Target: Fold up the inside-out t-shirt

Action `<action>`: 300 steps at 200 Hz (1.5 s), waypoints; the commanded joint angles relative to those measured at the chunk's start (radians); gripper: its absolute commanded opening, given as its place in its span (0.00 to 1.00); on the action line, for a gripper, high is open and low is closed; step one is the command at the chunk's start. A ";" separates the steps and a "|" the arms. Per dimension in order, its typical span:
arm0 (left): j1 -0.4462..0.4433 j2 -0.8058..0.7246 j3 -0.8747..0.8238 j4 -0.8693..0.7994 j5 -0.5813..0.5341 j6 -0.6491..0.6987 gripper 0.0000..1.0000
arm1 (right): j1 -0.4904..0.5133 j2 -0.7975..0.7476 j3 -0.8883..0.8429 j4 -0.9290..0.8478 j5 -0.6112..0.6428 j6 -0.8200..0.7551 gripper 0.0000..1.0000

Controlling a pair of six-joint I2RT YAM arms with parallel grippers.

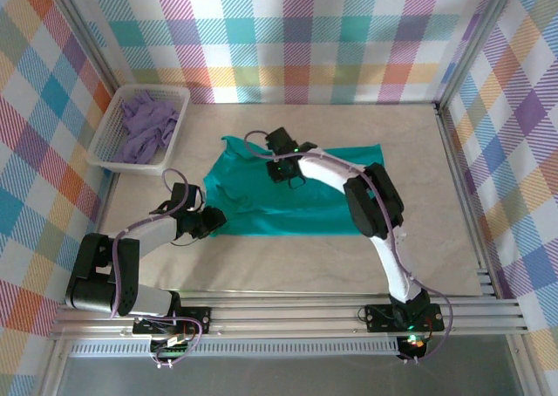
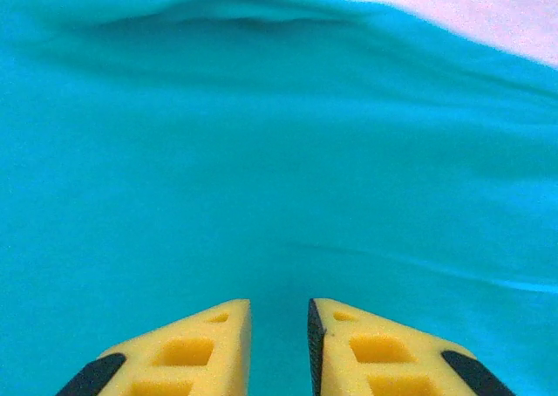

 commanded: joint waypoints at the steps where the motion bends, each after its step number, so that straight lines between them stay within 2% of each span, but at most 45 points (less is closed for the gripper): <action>1: 0.011 0.013 -0.039 -0.045 -0.013 0.026 0.31 | 0.034 -0.118 -0.090 0.051 -0.143 -0.023 0.28; 16: 0.011 0.010 -0.037 -0.050 -0.016 0.027 0.31 | 0.063 -0.184 -0.194 0.152 -0.270 -0.099 0.39; 36: 0.011 0.010 -0.034 -0.052 -0.014 0.028 0.31 | 0.114 -0.190 -0.198 0.131 -0.339 -0.148 0.50; 63: 0.011 0.005 -0.033 -0.055 -0.014 0.029 0.31 | 0.167 -0.149 -0.183 0.140 -0.379 -0.155 0.54; 139: 0.011 -0.003 -0.035 -0.060 -0.017 0.031 0.31 | 0.194 -0.040 -0.079 0.078 -0.291 -0.167 0.44; 195: 0.011 0.005 -0.035 -0.055 -0.013 0.032 0.31 | 0.208 0.005 -0.048 0.068 -0.290 -0.184 0.44; 232: 0.011 0.006 -0.037 -0.053 -0.015 0.034 0.31 | 0.210 0.036 -0.021 0.068 -0.275 -0.181 0.35; 263: 0.011 0.007 -0.038 -0.053 -0.013 0.035 0.31 | 0.210 0.055 0.006 0.053 -0.267 -0.188 0.34; 300: 0.010 0.006 -0.041 -0.053 -0.016 0.036 0.31 | 0.209 0.054 0.010 0.052 -0.239 -0.184 0.13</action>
